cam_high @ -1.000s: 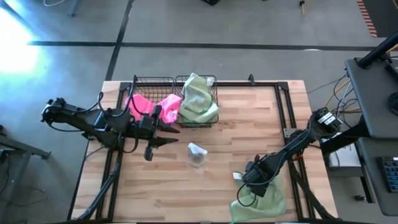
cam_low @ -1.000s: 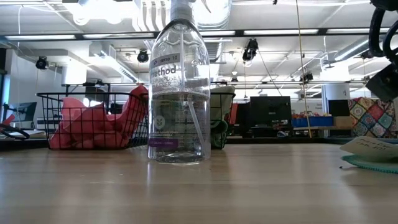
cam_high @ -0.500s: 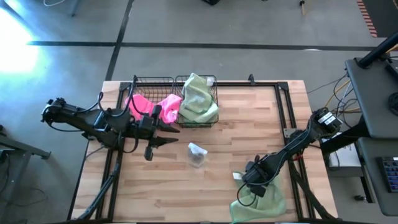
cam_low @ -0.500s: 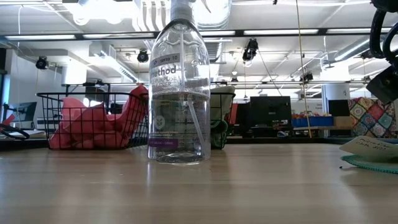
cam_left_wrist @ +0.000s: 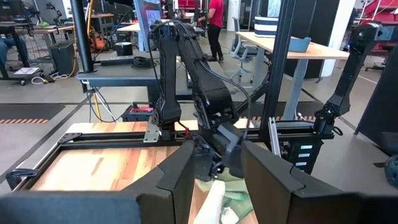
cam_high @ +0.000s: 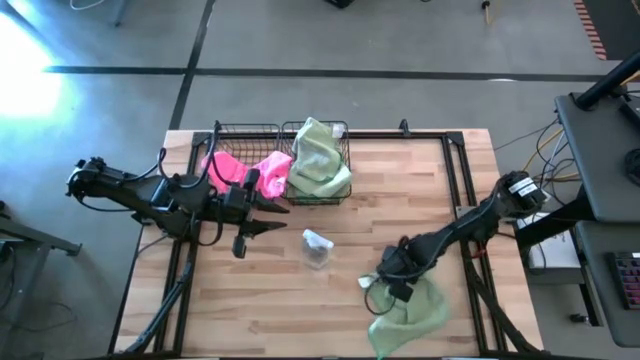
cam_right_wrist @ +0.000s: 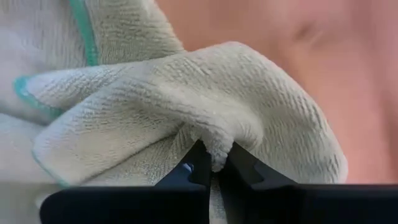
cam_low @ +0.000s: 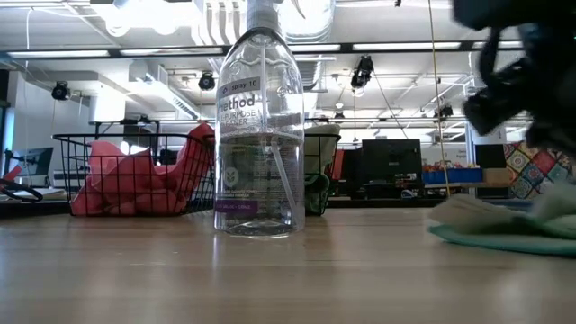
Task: Sort microfiber towel by color & place in baskets
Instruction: Put the green microfiber towel into the right black wire basket
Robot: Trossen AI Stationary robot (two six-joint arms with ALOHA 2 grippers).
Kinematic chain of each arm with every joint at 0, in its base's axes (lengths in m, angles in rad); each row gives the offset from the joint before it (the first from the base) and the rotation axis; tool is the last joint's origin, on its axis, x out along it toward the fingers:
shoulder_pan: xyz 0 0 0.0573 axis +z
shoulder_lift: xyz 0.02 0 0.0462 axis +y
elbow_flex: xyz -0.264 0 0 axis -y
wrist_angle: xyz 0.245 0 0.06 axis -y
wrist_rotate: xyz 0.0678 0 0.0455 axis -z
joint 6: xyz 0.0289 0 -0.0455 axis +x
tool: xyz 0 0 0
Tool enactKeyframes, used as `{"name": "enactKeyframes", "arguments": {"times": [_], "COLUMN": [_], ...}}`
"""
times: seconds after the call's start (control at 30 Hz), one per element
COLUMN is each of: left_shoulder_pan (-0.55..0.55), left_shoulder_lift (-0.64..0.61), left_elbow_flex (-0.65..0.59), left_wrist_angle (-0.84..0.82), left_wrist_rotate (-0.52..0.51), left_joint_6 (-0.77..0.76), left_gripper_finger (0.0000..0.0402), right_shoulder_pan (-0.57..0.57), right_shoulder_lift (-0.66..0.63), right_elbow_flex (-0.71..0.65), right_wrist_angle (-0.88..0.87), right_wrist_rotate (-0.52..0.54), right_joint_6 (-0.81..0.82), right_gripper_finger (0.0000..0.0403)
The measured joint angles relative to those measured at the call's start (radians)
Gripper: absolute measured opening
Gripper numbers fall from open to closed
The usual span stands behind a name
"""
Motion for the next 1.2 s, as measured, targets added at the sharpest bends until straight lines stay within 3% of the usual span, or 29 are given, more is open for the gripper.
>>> {"name": "enactKeyframes", "arguments": {"times": [0.23,0.67,0.93,1.2], "left_shoulder_pan": [0.0,0.001,0.001,0.001], "left_shoulder_lift": [-0.002,-0.066,-0.153,-0.22], "left_elbow_flex": [0.0,0.0,0.001,0.001], "left_wrist_angle": [-0.017,-0.089,-0.135,-0.19], "left_wrist_rotate": [0.0,-0.004,-0.04,-0.08], "left_joint_6": [0.002,0.053,0.127,0.172], "left_gripper_finger": [0.0116,0.0116,0.0116,0.0116], "right_shoulder_pan": [-0.144,-0.371,-0.47,-0.545], "right_shoulder_lift": [-0.001,-0.002,-0.002,0.006], "right_elbow_flex": [0.131,0.57,0.794,0.917], "right_wrist_angle": [-0.14,-0.34,-0.307,0.003], "right_wrist_rotate": [0.177,0.574,0.741,0.751], "right_joint_6": [-0.157,-0.391,-0.495,-0.689], "right_gripper_finger": [0.0012,0.0013,0.0013,0.0013]}}
